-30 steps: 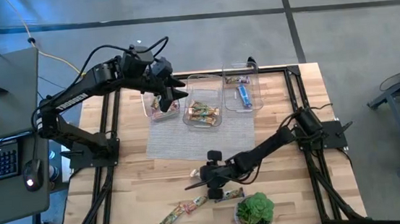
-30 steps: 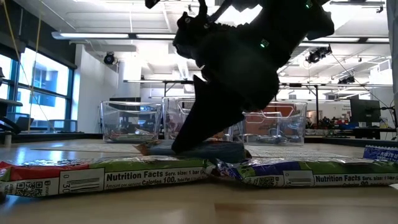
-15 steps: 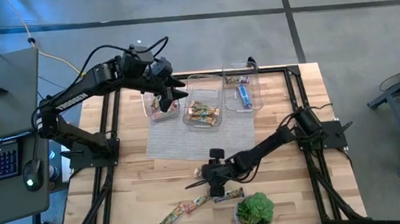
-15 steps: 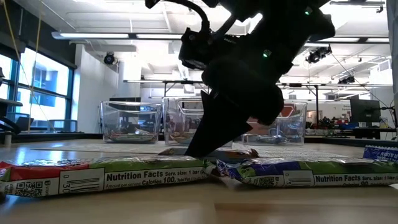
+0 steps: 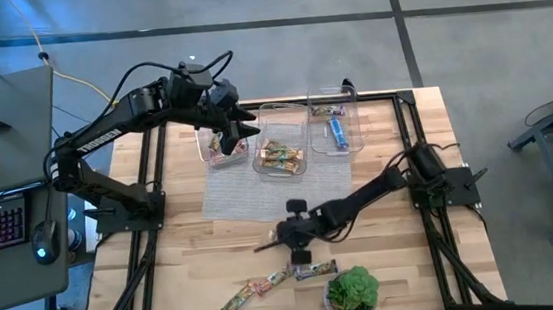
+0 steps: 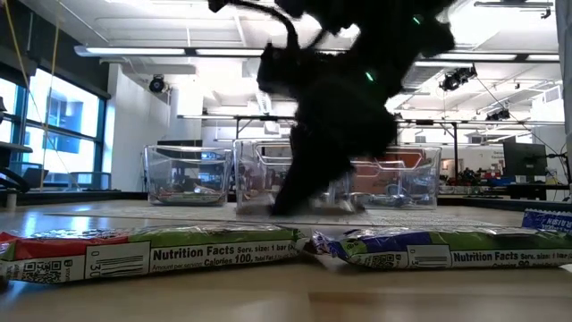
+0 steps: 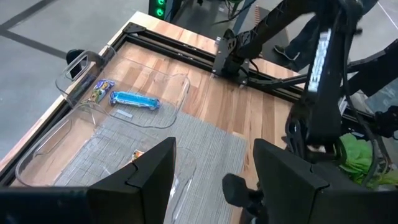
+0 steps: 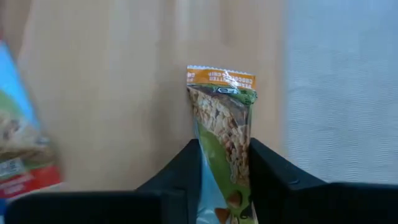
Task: Pick and place Granola Bars by type
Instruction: Put the orange granola bar into the middle transparent bin
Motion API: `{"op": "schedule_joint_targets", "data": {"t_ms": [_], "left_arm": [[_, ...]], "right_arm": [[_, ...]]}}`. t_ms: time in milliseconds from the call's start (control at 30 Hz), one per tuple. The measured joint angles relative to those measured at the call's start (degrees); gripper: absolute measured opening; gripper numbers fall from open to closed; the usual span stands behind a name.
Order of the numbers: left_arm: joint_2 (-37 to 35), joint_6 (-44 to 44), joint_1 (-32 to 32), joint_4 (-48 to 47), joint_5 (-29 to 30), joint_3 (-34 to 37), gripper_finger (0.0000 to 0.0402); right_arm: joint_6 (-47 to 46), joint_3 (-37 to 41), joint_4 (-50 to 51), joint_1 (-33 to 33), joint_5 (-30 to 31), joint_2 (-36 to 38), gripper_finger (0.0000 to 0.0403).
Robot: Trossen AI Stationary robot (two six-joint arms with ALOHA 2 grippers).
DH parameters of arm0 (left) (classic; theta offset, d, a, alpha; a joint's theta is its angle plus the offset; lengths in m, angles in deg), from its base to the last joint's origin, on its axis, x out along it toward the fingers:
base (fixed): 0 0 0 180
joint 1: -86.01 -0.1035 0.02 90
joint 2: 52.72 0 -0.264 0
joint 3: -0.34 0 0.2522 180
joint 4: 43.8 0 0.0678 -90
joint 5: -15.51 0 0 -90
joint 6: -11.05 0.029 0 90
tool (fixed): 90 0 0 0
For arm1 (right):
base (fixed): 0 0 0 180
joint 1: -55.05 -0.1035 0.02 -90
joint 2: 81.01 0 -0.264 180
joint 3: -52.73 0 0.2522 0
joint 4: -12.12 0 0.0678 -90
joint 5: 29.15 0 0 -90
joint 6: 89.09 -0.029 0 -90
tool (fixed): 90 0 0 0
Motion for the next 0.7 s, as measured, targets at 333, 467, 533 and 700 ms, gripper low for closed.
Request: {"op": "schedule_joint_targets", "data": {"t_ms": [333, 467, 533, 700], "left_arm": [[0.0, 0.0, 0.0, -1.6, 0.1, 0.0, 0.0209], [0.0, 1.0, 0.0, -1.6, 0.3, 0.0, 0.0209], [0.0, 1.7, 0.0, -1.6, 0.4, 0.0, 0.0209], [0.0, 2.0, 0.0, -1.6, 0.5, 0.0, 0.0209]], "right_arm": [[22.4, -0.2, 3.1, 12.3, 8.5, 17.8, 0.0097], [21.2, -0.3, 2.2, 22.3, 2.3, 20.0, 0.0097], [19.1, -0.2, 2.5, 27.0, -1.7, 18.5, 0.0097], [17.3, -0.2, 2.1, 33.1, -7.3, 13.7, 0.0098]]}}
